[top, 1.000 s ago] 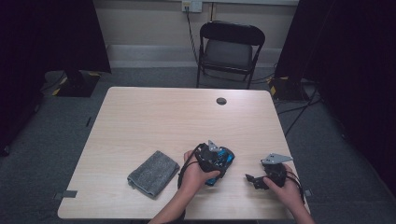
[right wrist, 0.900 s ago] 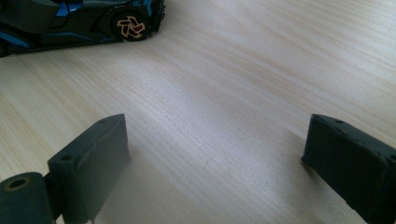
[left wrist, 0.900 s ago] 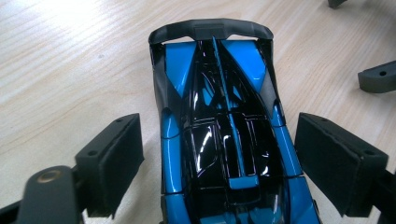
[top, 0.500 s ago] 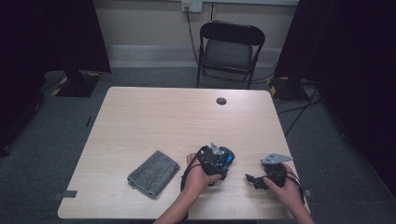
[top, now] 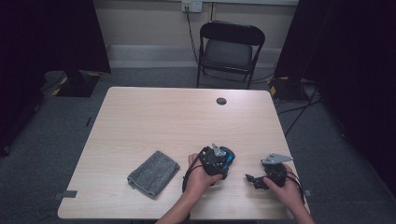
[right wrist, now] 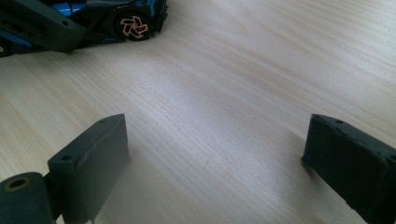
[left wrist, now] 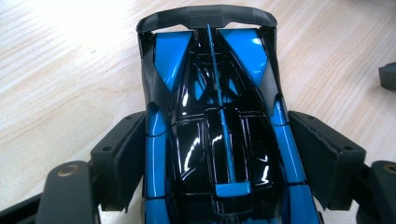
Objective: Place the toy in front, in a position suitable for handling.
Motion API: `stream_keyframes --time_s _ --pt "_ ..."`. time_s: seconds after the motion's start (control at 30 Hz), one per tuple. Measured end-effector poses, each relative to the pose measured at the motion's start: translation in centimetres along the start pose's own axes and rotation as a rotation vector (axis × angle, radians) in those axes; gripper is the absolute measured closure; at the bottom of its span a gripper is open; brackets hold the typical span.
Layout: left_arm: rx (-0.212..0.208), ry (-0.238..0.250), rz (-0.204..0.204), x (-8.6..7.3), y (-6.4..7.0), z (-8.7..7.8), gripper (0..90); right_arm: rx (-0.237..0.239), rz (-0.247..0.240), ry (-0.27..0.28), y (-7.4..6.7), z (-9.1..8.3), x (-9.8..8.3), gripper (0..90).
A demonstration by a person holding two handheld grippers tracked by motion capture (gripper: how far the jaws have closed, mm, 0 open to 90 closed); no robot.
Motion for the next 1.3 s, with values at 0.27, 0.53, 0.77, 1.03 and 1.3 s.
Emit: stream_keyframes --time_s 0.27,0.53,0.77,1.03,1.3 --pt "0.031 -0.023 -0.041 0.11 0.05 -0.12 25.8 0.0 0.0 0.0 0.0 0.0 0.0 5.8" --pt "0.038 -0.032 -0.05 0.11 0.08 -0.25 25.9 0.001 -0.001 0.0 0.0 0.01 0.01 5.8" --pt "0.036 -0.045 -0.032 0.53 0.22 -0.56 27.2 0.003 -0.002 -0.001 0.0 0.03 0.03 5.7" --pt "0.049 -0.04 -0.034 0.31 0.27 -0.47 27.2 0.003 -0.002 -0.001 0.0 0.04 0.03 5.7" --pt "0.041 -0.04 -0.045 0.38 0.23 -0.54 27.3 0.004 -0.002 -0.001 0.0 0.04 0.03 5.6"
Point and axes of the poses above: each handheld gripper's, and its own axes: z roughly forward along the jaws, x roughly out of its top, y roughly to its right, the point moved 8 cm from there along z, roughly forward along the jaws, and after that the axes turned 3 degrees about -x, right-handed, at the moved point
